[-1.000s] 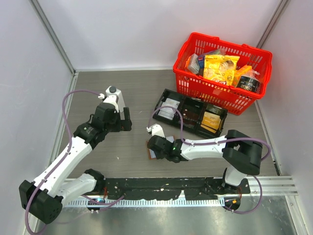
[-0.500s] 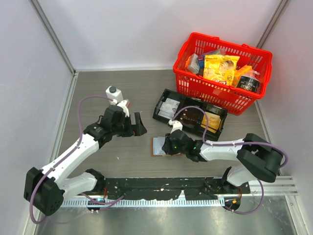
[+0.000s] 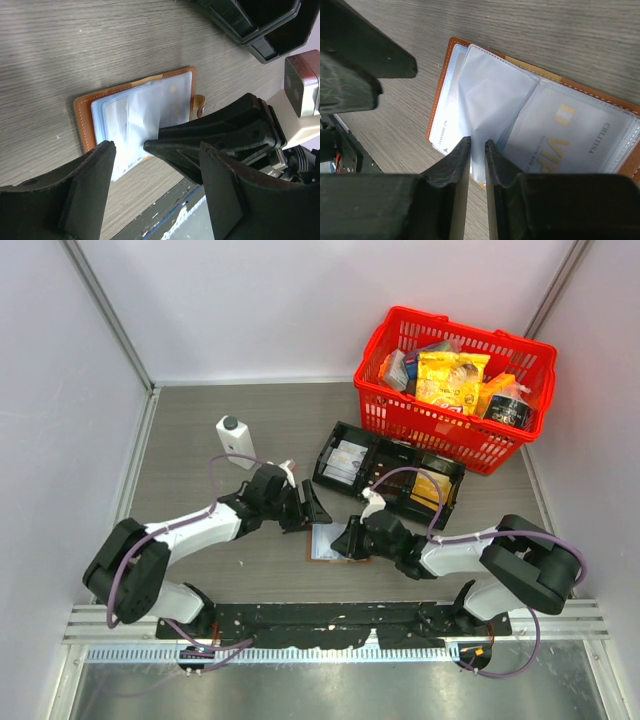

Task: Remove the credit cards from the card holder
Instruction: Remove the credit card from the card holder.

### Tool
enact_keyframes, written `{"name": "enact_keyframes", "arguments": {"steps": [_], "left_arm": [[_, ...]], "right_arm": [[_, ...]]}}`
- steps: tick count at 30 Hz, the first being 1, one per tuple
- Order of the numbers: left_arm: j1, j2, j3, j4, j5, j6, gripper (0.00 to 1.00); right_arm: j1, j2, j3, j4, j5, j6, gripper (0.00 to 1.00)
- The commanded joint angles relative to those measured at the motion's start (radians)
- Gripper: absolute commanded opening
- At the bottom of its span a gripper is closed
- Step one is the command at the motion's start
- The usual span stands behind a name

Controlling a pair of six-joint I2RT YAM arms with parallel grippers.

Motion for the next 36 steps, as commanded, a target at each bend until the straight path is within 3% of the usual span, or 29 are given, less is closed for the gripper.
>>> {"name": "enact_keyframes", "arguments": {"steps": [1, 15, 20, 22, 29, 36], "left_arm": [[-0.011, 0.051, -0.001, 0.174, 0.038, -0.071, 0.70], [-0.068, 0.208, 0.037, 0.185, 0.038, -0.065, 0.69], [-0.082, 0.212, 0.040, 0.202, 0.057, -0.074, 0.64], [-0.086, 0.218, 0.043, 0.205, 0.067, -0.077, 0.56], [-0.089, 0.220, 0.060, 0.184, 0.084, -0.079, 0.43], [-0.094, 0.223, 0.117, 0.147, 0.116, -0.057, 0.42]], "right_arm": [[-0.001, -0.004, -0.037, 0.023, -0.013, 0.017, 0.23], [-0.002, -0.028, -0.063, 0.057, -0.007, 0.012, 0.22], [-0.002, -0.025, -0.057, 0.067, -0.009, 0.005, 0.22], [-0.002, -0.033, -0.052, 0.064, -0.003, 0.000, 0.25], [-0.002, -0.163, 0.007, -0.132, 0.118, -0.052, 0.52], [-0.001, -0.404, 0.038, -0.386, 0.318, -0.098, 0.59]]}}
